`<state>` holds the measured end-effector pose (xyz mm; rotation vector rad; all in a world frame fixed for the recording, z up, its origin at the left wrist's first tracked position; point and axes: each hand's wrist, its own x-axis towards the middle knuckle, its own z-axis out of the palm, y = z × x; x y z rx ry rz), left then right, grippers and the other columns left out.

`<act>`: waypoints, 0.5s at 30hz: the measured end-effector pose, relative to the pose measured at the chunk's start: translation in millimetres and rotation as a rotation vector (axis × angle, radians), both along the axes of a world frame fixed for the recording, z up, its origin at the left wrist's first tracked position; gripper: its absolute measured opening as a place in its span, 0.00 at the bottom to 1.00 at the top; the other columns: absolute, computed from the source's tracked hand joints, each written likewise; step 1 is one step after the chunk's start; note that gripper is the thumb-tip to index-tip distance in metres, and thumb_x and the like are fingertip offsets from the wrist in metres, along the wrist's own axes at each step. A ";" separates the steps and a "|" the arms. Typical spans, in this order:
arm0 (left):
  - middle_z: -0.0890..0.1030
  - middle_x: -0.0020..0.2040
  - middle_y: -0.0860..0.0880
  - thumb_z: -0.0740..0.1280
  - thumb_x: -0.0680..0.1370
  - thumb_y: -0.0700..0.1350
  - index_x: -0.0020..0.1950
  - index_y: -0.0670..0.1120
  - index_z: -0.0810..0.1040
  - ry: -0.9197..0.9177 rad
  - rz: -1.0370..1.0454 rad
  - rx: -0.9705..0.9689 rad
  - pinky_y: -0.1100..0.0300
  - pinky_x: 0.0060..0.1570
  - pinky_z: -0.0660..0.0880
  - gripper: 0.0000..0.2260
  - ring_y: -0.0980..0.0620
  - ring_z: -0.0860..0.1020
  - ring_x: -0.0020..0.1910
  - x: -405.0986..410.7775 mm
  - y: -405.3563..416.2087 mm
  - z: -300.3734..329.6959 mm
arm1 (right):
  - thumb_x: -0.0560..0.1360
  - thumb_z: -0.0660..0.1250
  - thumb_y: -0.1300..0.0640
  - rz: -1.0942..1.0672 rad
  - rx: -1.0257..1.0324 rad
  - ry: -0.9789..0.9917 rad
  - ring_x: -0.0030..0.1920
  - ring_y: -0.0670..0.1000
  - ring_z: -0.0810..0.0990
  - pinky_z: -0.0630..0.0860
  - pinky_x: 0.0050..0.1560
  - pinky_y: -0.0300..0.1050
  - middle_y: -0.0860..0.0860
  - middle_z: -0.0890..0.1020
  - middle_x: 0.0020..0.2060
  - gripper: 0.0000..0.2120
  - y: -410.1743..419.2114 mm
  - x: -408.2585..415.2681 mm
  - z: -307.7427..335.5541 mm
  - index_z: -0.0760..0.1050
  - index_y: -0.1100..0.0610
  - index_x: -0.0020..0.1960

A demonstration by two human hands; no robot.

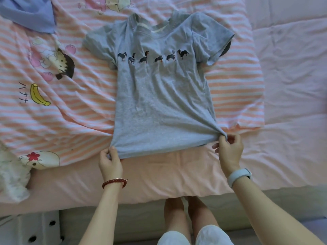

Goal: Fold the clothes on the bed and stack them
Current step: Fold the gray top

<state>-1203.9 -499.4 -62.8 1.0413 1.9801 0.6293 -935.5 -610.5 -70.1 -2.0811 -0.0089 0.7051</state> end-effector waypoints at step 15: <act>0.66 0.67 0.37 0.68 0.73 0.39 0.67 0.41 0.67 0.377 -0.058 -0.205 0.45 0.61 0.64 0.24 0.39 0.64 0.67 19.4 -0.5 -6.6 | 0.74 0.65 0.59 0.250 -0.333 0.029 0.62 0.57 0.69 0.68 0.64 0.54 0.57 0.65 0.64 0.25 -13.8 16.3 -9.0 0.62 0.61 0.68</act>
